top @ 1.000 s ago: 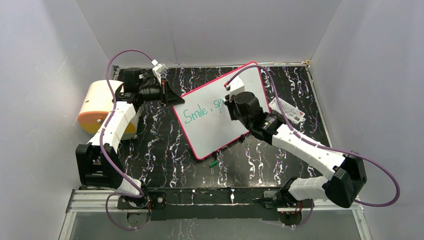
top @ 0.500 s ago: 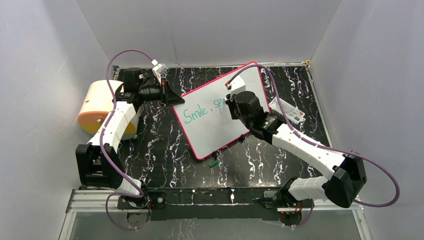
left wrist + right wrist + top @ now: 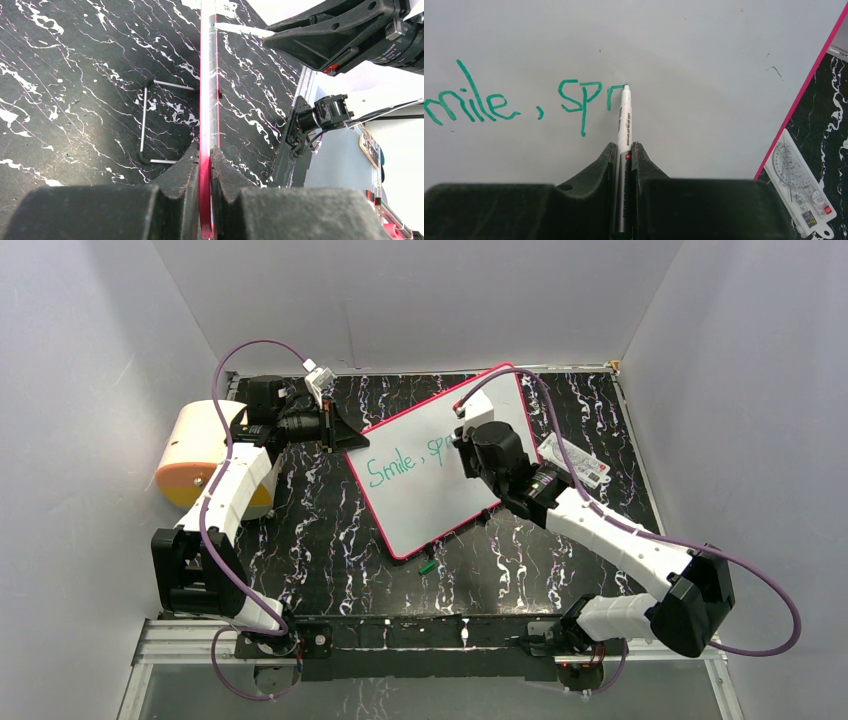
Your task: Write a sentence on the whiteboard
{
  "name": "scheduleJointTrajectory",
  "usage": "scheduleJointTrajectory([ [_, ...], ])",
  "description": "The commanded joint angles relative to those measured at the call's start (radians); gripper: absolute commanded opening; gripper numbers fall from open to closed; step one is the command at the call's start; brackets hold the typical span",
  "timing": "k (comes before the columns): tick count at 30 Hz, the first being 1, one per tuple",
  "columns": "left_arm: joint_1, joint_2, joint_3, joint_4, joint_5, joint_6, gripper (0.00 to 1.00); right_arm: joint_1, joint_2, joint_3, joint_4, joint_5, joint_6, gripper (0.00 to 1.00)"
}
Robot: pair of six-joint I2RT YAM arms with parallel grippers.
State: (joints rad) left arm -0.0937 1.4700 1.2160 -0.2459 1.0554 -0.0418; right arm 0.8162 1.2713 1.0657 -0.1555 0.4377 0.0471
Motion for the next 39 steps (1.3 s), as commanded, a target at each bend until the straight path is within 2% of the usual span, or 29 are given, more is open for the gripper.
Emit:
scheduleJointTrajectory([
  [1,-0.011,0.021,-0.033,-0.056,-0.051,0.048,0.0,-0.019,-0.055,-0.003,0.03,0.003,-0.012,0.0],
  [14,-0.011,0.022,-0.033,-0.057,-0.048,0.049,0.0,-0.049,-0.073,-0.03,0.043,-0.069,-0.003,0.0],
  [39,-0.011,0.024,-0.034,-0.056,-0.047,0.048,0.0,-0.063,-0.033,-0.023,0.042,-0.105,0.004,0.0],
])
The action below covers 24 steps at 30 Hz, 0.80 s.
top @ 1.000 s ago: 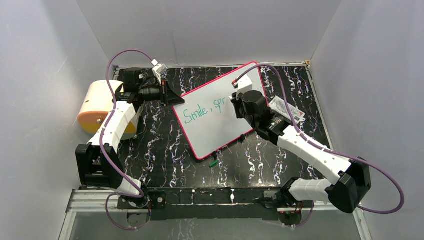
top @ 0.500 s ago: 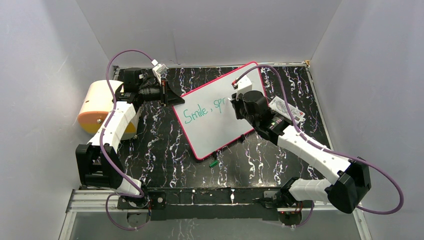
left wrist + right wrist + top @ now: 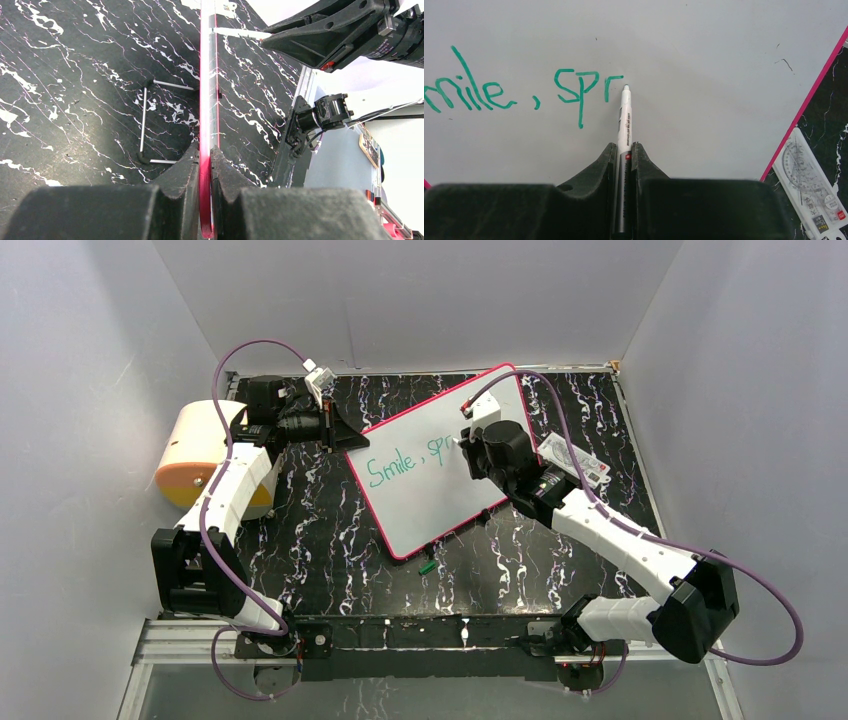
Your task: Write a sentence on the whiteboard
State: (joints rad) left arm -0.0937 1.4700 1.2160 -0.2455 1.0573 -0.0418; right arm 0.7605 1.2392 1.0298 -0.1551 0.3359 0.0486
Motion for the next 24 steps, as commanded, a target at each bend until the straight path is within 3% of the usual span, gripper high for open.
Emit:
scheduleJointTrajectory([
  [1,-0.011,0.025,-0.034,-0.057,-0.048,0.048,0.0,-0.008,0.001,0.015,0.042,-0.003,0.002,0.0],
  [24,-0.011,0.024,-0.032,-0.056,-0.046,0.048,0.0,-0.02,0.002,0.016,0.057,0.052,0.014,0.0],
])
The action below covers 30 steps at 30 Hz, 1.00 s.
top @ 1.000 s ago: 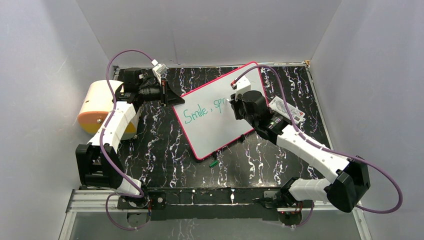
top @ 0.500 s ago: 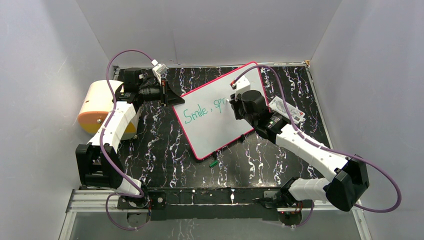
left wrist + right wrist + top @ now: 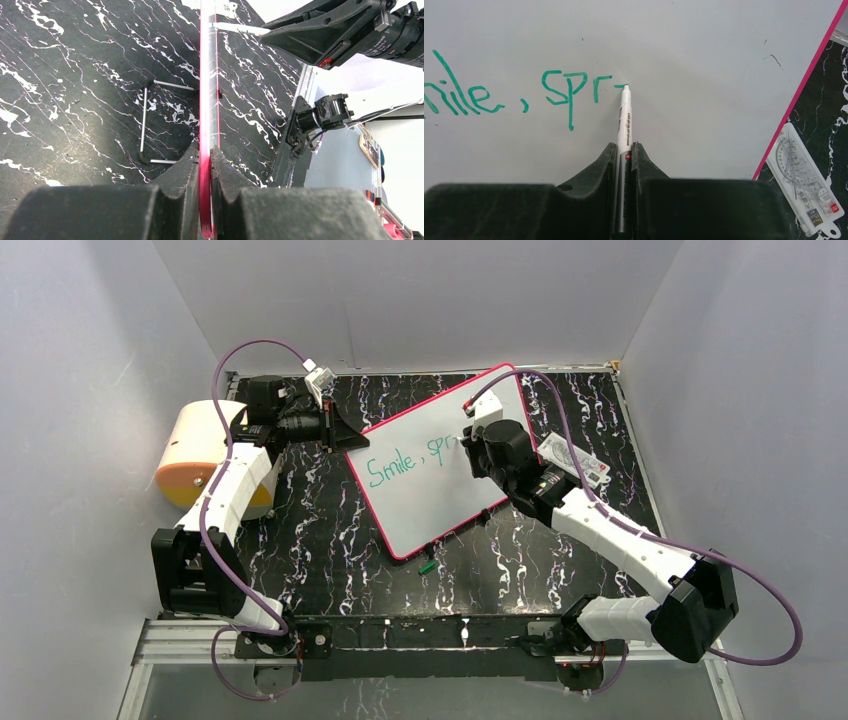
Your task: Write a sentence on the whiteboard
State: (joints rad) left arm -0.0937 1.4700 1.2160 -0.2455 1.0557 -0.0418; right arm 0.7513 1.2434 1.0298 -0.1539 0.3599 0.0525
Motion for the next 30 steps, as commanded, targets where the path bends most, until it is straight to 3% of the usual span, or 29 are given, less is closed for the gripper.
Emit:
scheduleJointTrajectory([
  [1,-0.011,0.024,-0.033,-0.057,-0.046,0.048,0.0,-0.01,-0.003,0.016,0.06,0.029,0.01,0.0],
  [30,-0.011,0.026,-0.033,-0.056,-0.044,0.048,0.0,-0.012,0.01,0.045,0.049,-0.078,-0.001,0.0],
])
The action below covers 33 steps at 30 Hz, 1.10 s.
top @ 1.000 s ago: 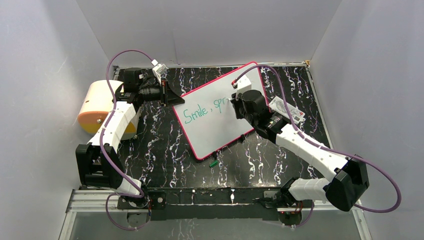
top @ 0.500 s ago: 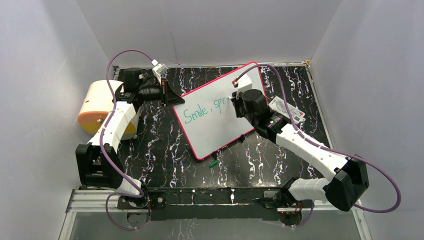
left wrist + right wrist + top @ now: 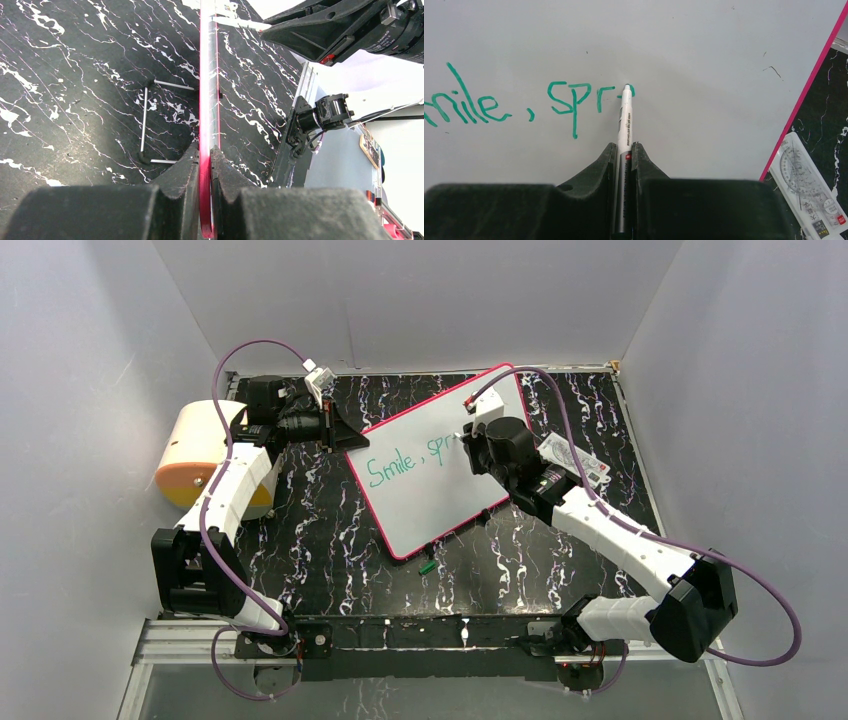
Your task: Write a sentence on the whiteboard
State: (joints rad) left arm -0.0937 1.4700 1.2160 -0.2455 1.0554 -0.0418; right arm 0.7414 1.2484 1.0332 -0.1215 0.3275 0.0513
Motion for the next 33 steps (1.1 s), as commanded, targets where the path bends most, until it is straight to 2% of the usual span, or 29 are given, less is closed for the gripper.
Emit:
scheduleJointTrajectory([
  [1,-0.011,0.026,-0.032,-0.057,-0.043,0.048,0.0,-0.002,0.004,0.042,0.01,-0.046,0.0,0.0],
  [19,-0.011,0.026,-0.033,-0.056,-0.043,0.049,0.0,-0.002,-0.014,0.022,-0.083,-0.067,0.003,0.0],
  [33,-0.011,0.025,-0.032,-0.055,-0.045,0.049,0.0,-0.002,-0.014,0.005,-0.068,0.008,-0.007,0.0],
])
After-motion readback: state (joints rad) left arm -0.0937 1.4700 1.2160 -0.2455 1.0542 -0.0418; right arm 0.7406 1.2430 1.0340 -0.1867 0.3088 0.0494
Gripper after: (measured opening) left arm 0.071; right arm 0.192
